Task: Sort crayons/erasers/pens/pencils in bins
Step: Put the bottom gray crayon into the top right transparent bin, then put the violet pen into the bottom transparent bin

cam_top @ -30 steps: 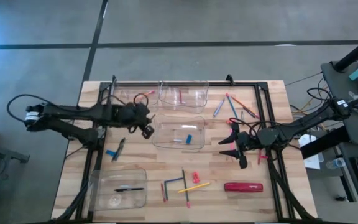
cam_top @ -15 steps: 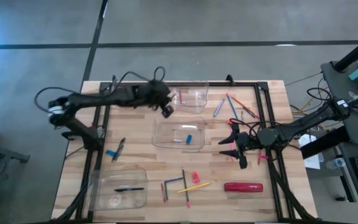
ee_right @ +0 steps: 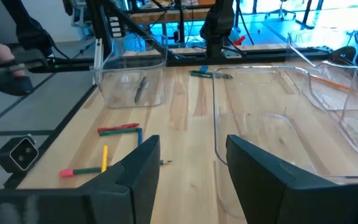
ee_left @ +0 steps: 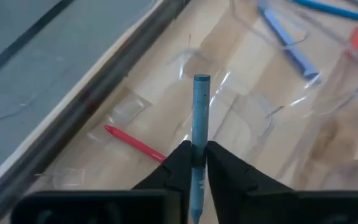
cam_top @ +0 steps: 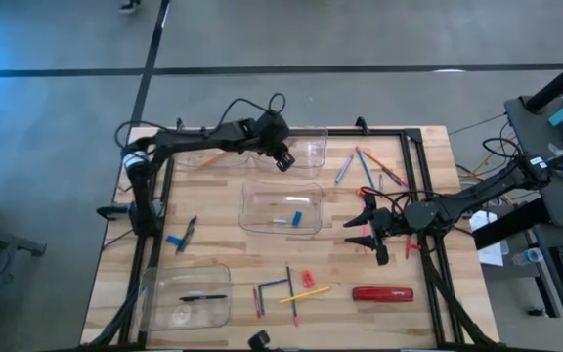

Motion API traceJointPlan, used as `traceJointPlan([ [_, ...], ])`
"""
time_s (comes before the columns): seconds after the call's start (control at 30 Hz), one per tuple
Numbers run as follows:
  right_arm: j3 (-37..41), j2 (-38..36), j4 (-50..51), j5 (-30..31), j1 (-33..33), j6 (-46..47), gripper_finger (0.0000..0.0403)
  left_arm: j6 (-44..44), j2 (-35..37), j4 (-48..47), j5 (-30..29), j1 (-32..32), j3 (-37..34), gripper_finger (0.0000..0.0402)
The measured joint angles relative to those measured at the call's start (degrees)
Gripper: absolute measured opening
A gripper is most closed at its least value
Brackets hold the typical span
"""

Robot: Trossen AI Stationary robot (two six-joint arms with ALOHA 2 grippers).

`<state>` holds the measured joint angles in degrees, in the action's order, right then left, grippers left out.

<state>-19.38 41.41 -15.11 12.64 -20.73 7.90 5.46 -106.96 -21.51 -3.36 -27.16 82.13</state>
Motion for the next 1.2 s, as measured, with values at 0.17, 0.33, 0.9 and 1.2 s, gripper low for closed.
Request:
traceJointPlan([
  [0.17,0.00,0.00,-0.10,-1.77,-0.02,-1.26,0.0173,-0.16,0.47,0.24,-0.02,-0.13,0.31,0.0123],
  [0.33,0.00,-0.02,0.68,-3.05,0.00,0.31,0.0173,-0.02,7.22,0.62,-0.01,0.75,1.29,0.0168],
  [0.9,-4.22,0.15,30.12,8.18,-0.16,16.35,0.0173,-4.97,29.66,44.31,-16.06,35.50,-30.09,0.0120],
  [1.2,-4.47,1.00,35.39,0.04,-0.63,15.67,0.0173,-4.65,30.25,53.47,-16.61,41.10,-35.55,0.0120],
])
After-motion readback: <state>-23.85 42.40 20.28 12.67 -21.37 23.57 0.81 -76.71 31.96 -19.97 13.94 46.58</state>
